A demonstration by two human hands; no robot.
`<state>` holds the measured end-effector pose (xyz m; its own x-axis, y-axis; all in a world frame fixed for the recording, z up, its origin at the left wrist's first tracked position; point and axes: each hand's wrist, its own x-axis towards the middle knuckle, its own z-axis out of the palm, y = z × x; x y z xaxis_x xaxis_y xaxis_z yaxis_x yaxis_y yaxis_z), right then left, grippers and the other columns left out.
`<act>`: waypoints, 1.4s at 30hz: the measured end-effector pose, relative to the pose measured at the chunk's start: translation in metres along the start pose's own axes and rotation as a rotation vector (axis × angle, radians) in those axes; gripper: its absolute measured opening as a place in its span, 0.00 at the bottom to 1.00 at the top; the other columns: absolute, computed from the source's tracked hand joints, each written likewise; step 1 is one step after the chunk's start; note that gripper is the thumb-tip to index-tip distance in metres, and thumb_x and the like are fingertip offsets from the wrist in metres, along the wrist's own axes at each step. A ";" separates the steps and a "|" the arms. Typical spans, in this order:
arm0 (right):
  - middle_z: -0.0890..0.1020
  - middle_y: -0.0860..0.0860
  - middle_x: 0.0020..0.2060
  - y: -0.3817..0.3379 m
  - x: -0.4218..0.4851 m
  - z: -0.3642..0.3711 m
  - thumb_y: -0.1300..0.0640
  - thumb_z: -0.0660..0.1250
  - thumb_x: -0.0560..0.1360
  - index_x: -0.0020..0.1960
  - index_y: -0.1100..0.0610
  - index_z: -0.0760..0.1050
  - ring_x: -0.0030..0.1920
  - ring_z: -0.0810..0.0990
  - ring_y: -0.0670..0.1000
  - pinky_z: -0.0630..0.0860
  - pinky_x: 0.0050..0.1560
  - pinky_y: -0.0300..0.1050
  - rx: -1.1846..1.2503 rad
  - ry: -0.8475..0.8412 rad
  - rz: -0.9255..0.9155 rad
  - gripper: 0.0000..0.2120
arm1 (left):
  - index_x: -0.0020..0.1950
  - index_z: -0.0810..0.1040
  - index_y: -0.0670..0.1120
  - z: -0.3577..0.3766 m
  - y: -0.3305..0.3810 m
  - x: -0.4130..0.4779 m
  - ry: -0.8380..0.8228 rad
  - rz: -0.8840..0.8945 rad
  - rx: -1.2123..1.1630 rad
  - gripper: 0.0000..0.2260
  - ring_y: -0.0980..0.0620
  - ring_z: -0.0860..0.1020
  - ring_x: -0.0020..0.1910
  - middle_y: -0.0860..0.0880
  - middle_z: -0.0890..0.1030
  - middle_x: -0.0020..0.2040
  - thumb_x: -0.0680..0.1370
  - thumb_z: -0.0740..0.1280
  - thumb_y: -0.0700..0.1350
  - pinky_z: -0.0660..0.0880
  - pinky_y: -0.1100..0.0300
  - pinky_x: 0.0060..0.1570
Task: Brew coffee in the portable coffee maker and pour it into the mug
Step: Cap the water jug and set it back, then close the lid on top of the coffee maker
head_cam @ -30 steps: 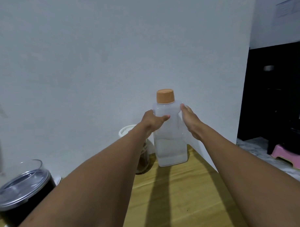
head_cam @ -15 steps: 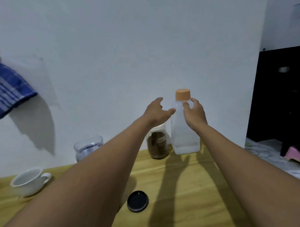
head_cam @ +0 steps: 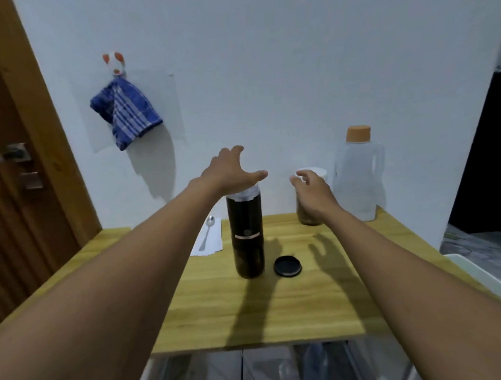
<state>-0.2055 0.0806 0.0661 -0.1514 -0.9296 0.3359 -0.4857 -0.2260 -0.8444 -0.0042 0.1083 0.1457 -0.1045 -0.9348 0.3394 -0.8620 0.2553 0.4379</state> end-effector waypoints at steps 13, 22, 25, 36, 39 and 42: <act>0.74 0.52 0.67 0.079 -0.082 0.067 0.43 0.68 0.74 0.67 0.51 0.74 0.64 0.74 0.55 0.74 0.62 0.52 -0.423 -0.282 0.143 0.24 | 0.78 0.63 0.48 0.057 -0.063 -0.036 0.060 -0.231 -0.553 0.44 0.48 0.74 0.66 0.46 0.73 0.70 0.69 0.76 0.63 0.72 0.58 0.55; 0.75 0.49 0.63 0.098 -0.101 0.077 0.41 0.66 0.76 0.61 0.49 0.79 0.60 0.76 0.52 0.74 0.58 0.49 -0.659 -0.217 0.055 0.18 | 0.68 0.73 0.50 0.067 -0.063 -0.036 0.123 -0.142 -0.610 0.30 0.53 0.75 0.57 0.52 0.76 0.59 0.71 0.77 0.57 0.68 0.70 0.40; 0.79 0.48 0.55 0.098 -0.103 0.077 0.44 0.66 0.78 0.52 0.50 0.81 0.54 0.79 0.52 0.75 0.51 0.48 -0.653 -0.201 -0.006 0.11 | 0.69 0.72 0.49 0.067 -0.063 -0.035 0.119 -0.145 -0.607 0.30 0.52 0.75 0.57 0.51 0.76 0.59 0.71 0.77 0.56 0.68 0.69 0.40; 0.79 0.50 0.38 0.051 -0.069 0.040 0.48 0.57 0.83 0.46 0.56 0.76 0.38 0.76 0.51 0.67 0.32 0.43 -0.241 0.122 0.055 0.15 | 0.70 0.69 0.50 0.064 -0.056 -0.035 0.101 -0.107 -0.652 0.30 0.56 0.76 0.56 0.55 0.75 0.58 0.73 0.77 0.53 0.71 0.65 0.48; 0.77 0.52 0.33 0.015 -0.048 0.023 0.52 0.57 0.83 0.39 0.60 0.76 0.34 0.78 0.52 0.74 0.33 0.45 -0.010 0.242 0.071 0.19 | 0.66 0.70 0.51 0.062 -0.053 -0.033 0.108 -0.101 -0.685 0.26 0.64 0.76 0.49 0.59 0.76 0.53 0.73 0.77 0.53 0.69 0.73 0.39; 0.78 0.52 0.39 -0.019 -0.034 0.008 0.57 0.58 0.83 0.41 0.60 0.78 0.34 0.80 0.43 0.72 0.25 0.30 0.201 0.276 0.054 0.16 | 0.61 0.68 0.53 0.061 -0.053 -0.032 0.115 -0.095 -0.702 0.23 0.57 0.77 0.52 0.58 0.75 0.53 0.74 0.77 0.53 0.69 0.74 0.38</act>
<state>-0.1845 0.1146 0.0677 -0.4126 -0.8345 0.3652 -0.2953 -0.2567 -0.9203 0.0143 0.1095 0.0606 0.0413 -0.9390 0.3414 -0.3385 0.3083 0.8890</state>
